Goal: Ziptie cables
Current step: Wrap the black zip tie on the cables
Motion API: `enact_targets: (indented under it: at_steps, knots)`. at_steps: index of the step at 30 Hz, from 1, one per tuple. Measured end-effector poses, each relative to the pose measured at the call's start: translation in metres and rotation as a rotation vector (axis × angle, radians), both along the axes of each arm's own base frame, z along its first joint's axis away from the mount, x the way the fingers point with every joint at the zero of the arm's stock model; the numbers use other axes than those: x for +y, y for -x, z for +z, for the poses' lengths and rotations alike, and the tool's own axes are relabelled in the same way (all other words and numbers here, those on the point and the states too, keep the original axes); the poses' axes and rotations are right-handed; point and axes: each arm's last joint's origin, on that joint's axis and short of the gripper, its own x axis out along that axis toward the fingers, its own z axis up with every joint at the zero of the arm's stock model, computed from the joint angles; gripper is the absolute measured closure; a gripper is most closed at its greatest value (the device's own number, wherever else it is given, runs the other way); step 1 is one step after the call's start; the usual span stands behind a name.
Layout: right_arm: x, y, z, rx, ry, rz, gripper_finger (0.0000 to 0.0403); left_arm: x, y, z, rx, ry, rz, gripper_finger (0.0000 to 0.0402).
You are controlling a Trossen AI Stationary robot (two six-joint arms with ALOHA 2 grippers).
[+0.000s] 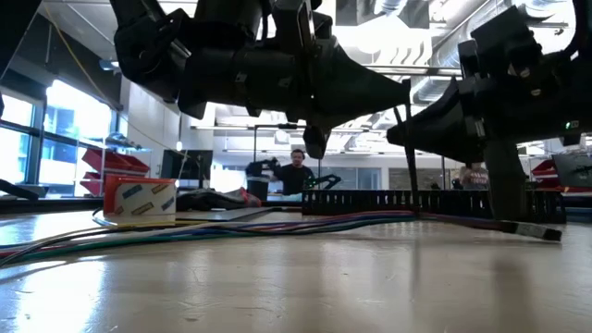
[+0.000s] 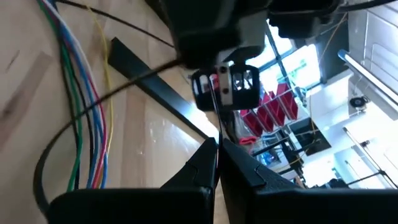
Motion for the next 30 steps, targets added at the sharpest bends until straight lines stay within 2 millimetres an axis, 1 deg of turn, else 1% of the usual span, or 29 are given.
enact_targets:
  at_steps: [2, 9, 16, 30]
  knots:
    - [-0.0001, 0.0017, -0.0015, -0.006, 0.003, -0.022, 0.0403, -0.0002, 0.0, 0.0, 0.0, 0.0, -0.001, 0.0402]
    - [0.0051, 0.0079, -0.0011, -0.023, -0.003, -0.01, 0.0403, -0.0001, 0.0002, -0.0002, 0.001, 0.0, 0.0, 0.0402]
    - [0.005, 0.0071, 0.0034, -0.07, -0.035, -0.022, 0.0403, 0.0, 0.0002, -0.0003, 0.001, -0.003, 0.0, 0.0402]
    - [0.0064, 0.0065, 0.0049, -0.053, 0.003, 0.018, 0.0403, 0.0001, 0.0002, -0.0004, 0.0, -0.008, 0.0, 0.0402]
